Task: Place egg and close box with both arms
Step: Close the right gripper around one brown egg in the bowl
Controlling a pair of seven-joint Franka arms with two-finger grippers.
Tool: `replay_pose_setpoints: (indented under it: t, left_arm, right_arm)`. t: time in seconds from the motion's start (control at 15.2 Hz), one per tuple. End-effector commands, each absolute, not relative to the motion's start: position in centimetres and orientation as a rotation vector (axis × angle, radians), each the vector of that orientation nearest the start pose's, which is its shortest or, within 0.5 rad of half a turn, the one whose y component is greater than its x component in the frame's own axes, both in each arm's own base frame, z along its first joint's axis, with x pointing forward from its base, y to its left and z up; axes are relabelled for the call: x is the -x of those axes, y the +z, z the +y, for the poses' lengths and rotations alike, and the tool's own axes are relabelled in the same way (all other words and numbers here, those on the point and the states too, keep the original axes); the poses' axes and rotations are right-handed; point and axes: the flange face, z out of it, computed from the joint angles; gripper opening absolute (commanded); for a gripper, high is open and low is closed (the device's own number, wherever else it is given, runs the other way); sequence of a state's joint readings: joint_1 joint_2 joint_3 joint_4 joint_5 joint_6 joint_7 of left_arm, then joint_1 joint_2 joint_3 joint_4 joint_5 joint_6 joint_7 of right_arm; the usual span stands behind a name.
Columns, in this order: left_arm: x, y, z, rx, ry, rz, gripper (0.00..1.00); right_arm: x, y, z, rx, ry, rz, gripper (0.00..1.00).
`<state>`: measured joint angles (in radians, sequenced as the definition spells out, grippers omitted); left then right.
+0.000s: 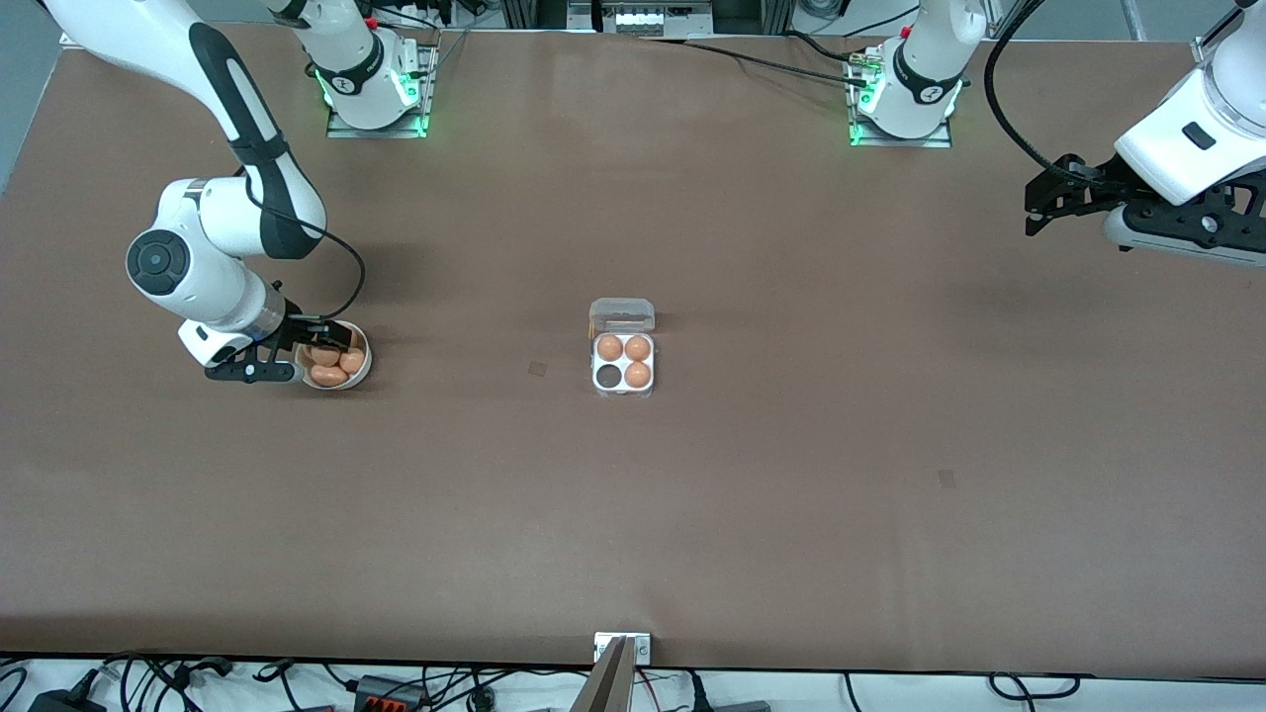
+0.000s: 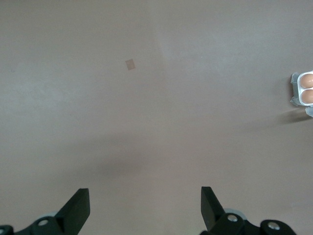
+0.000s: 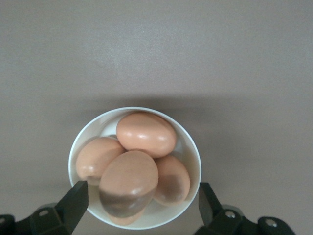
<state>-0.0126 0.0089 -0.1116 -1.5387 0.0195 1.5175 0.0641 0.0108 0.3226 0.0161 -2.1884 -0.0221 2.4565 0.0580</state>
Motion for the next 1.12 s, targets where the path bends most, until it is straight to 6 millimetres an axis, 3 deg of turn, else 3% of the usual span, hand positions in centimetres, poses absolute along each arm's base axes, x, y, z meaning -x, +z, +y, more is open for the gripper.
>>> replay_pose_setpoints:
  t: [0.0,0.26,0.46,0.66,1.05]
  left_arm:
    - [-55.1,63.6,-6.5,3.090,0.046,0.308,1.00]
    - [-55.2,63.5,-6.5,3.090,0.048,0.308,1.00]
    - [-55.2,63.5,-6.5,3.091,0.048,0.308,1.00]
    - [-55.2,63.5,-6.5,3.091,0.048,0.311,1.00]
    - [-55.2,63.5,-6.5,3.091,0.048,0.308,1.00]
  right_arm:
    - [-55.2,23.1,1.4,3.155,0.067,-0.008,1.00]
    - [-55.3,23.5,1.5,3.155,0.062,-0.012,0.99]
    - [-55.7,23.9,1.4,3.155,0.043,-0.012,0.84]
    - [-56.4,24.6,1.4,3.155,0.014,-0.017,0.82]
    - [-56.0,24.1,1.6,3.155,0.045,-0.007,0.77]
